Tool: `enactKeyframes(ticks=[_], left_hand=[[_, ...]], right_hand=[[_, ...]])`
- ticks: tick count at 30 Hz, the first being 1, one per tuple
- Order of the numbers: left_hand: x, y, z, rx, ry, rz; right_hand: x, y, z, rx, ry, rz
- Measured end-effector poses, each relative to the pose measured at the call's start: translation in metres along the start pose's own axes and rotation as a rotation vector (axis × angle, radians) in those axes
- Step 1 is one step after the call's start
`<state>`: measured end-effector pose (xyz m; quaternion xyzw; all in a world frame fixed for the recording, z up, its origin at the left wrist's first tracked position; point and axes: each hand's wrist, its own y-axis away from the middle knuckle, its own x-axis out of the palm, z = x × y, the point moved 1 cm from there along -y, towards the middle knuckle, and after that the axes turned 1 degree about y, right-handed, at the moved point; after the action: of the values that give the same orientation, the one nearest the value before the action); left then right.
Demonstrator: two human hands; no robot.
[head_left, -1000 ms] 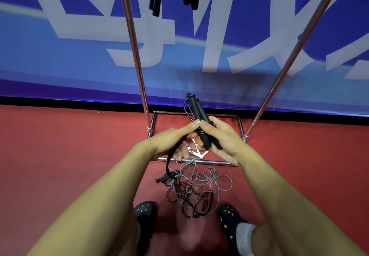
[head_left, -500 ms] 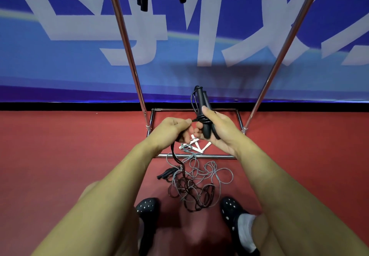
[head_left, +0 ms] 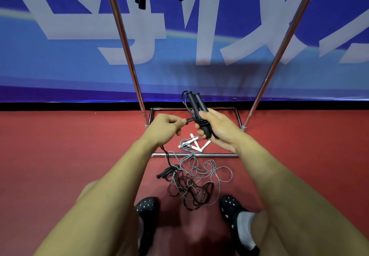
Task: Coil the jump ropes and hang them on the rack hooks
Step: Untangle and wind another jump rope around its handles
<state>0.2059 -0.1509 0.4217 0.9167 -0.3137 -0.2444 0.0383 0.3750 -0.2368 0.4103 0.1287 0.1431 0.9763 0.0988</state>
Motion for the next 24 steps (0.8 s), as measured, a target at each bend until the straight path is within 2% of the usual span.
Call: enactKeyframes(ticks=[10,18,21,24], left_hand=[[0.009,-0.007,0.004,0.039,-0.200,-0.090],[0.009,-0.004,0.001,0.025,-0.150,-0.072],[0.011,-0.003,-0.002,-0.008,-0.076,0.001],[0.013,0.000,-0.009,-0.024,-0.019,-0.011]], right_hand=[[0.000,-0.009,-0.009,0.030,-0.065,-0.082],[-0.003,-0.010,-0.016,0.025,-0.024,0.002],[-0.006,-0.012,-0.017,-0.004,0.065,-0.004],[-0.005,-0.008,-0.017,-0.025,0.200,0.052]])
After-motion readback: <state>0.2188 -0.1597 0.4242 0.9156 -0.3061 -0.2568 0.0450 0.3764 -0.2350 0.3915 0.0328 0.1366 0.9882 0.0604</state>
